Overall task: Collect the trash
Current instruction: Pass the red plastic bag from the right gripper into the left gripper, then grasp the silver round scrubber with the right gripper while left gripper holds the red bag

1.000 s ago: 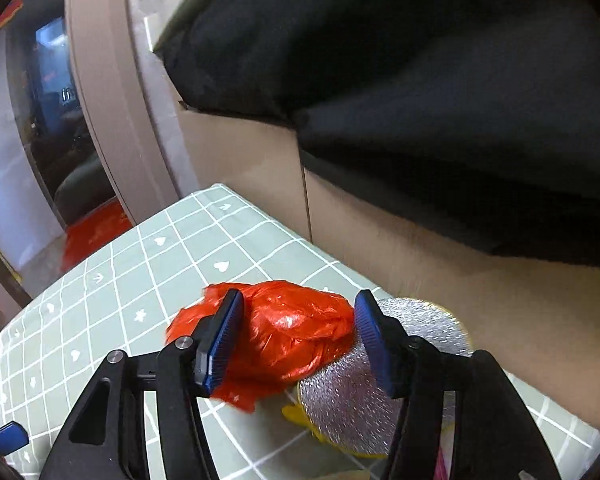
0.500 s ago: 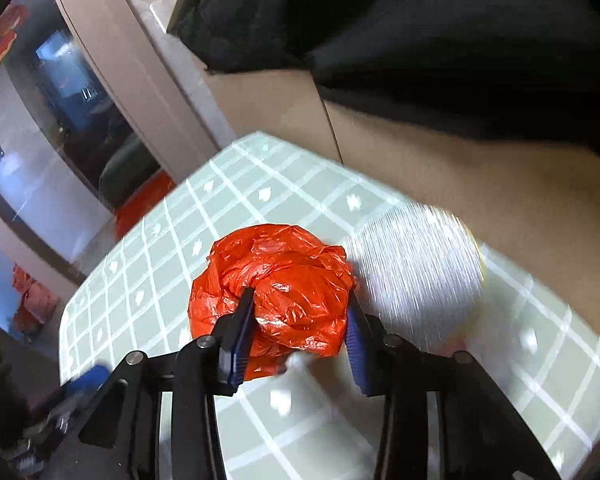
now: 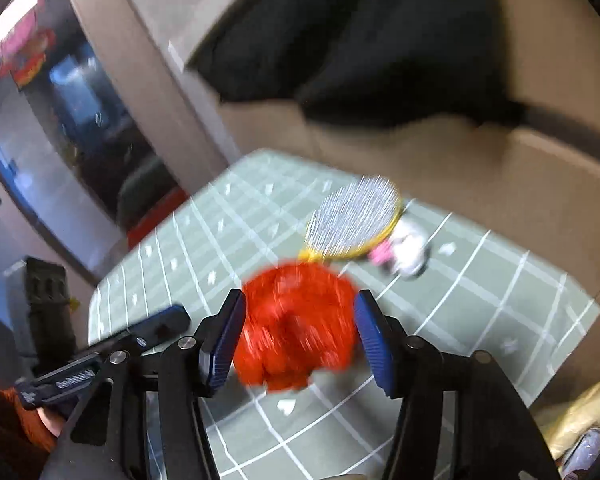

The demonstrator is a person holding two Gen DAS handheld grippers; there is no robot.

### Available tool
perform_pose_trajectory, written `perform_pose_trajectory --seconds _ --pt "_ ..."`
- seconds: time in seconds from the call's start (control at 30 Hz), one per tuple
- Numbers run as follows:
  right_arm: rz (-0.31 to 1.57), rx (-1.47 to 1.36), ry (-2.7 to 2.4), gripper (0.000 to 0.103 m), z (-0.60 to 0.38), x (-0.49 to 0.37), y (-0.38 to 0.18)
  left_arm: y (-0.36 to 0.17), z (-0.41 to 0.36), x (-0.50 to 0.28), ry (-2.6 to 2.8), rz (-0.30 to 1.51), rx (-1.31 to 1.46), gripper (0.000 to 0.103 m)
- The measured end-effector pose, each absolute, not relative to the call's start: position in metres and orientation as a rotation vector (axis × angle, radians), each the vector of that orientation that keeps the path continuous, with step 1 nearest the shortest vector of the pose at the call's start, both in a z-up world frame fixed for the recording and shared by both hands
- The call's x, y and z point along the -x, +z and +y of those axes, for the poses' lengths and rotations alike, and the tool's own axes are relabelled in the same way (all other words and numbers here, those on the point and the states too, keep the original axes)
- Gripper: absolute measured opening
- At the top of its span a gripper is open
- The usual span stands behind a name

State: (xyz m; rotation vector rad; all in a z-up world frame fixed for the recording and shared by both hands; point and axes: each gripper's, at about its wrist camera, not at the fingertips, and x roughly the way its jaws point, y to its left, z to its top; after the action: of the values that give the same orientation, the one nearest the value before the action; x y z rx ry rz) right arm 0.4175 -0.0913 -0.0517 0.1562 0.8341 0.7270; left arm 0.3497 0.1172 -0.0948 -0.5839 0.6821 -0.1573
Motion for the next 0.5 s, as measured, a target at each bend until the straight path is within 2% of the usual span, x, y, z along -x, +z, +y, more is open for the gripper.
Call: perform_pose_trajectory --seconds 0.13,0.4,0.43,0.47,0.5 --pt "0.738 -0.209 0.614 0.057 -0.125 -0.420 -0.039 -0.103 0.099 -0.377 -0.156 0.736 0.586 0.054" --pt "0.743 -0.210 0.494 0.057 -0.142 -0.436 -0.049 -0.133 0.072 -0.413 -0.214 0.910 0.615 0.060" --pt "0.745 -0.204 0.493 0.057 -0.140 -0.439 -0.050 -0.140 0.072 -0.418 -0.229 0.969 0.649 0.060" --pt "0.749 -0.196 0.493 0.057 -0.138 -0.441 -0.052 -0.138 0.073 -0.417 -0.229 0.947 0.650 0.060" --pt "0.755 -0.184 0.496 0.057 -0.133 -0.445 -0.053 -0.136 0.073 -0.418 -0.214 0.958 0.630 0.055"
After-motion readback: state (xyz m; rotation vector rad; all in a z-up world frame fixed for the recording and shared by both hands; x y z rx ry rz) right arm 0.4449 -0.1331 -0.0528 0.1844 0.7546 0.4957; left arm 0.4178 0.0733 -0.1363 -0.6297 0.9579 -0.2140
